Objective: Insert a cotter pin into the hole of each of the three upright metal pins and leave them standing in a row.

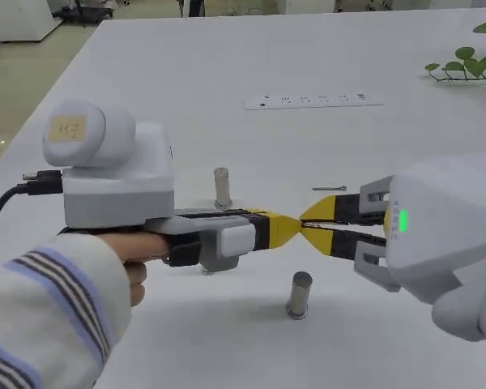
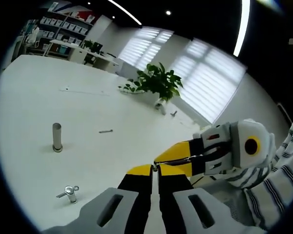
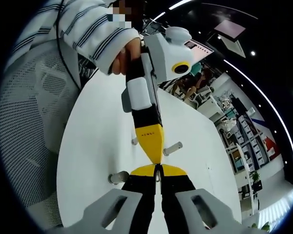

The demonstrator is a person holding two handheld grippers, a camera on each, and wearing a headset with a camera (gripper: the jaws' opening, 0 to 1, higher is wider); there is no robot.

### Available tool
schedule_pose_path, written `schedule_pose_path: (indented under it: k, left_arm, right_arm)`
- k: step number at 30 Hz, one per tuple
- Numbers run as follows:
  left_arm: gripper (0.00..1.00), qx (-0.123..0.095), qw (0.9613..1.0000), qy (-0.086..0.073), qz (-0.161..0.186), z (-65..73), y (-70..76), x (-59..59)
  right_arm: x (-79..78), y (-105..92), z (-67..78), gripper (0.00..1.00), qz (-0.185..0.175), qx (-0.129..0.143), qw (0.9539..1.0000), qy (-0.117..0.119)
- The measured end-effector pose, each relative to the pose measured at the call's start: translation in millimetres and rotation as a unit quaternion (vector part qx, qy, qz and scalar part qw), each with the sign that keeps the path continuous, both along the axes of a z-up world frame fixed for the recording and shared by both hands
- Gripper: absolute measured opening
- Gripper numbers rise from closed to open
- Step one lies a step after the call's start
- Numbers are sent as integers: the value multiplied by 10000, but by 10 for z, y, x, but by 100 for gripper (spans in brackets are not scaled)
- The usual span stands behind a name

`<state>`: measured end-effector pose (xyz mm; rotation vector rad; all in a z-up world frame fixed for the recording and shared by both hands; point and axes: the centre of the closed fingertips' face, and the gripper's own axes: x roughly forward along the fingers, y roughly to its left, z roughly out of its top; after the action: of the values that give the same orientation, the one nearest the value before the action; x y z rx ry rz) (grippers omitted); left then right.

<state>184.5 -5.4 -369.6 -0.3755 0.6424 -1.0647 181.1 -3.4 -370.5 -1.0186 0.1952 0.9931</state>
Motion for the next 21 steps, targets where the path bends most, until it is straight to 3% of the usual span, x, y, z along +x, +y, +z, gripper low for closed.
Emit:
schedule_pose_path:
  k: [3,9,16,17,18,19,21]
  left_arm:
    - [0,-16,10000,-21,12,1,8,-2]
    - [0,175,9991,-369,-78,-6,-3,-21]
    - [0,294,9986,-429,-114,-17,12,-30]
    - [0,363,9981,-489,-136,-26,19,-33]
    - [0,486,9967,-642,-111,-34,41,-10]
    - [0,673,9935,-902,-164,-39,66,0]
    - [0,817,9900,-1125,-229,-31,86,-4]
  right_arm:
    - [-11,10,-2,0,16,7,10000,24]
    - [-27,16,-27,0,86,-52,9999,68]
    - [-33,26,-31,0,40,155,9996,221]
    - [-25,14,-33,3,5,174,9995,249]
    - [-19,6,-35,7,-21,196,9994,286]
    - [-12,-9,-39,10,-65,243,9991,345]
    - [33,-72,-55,13,-319,339,9979,453]
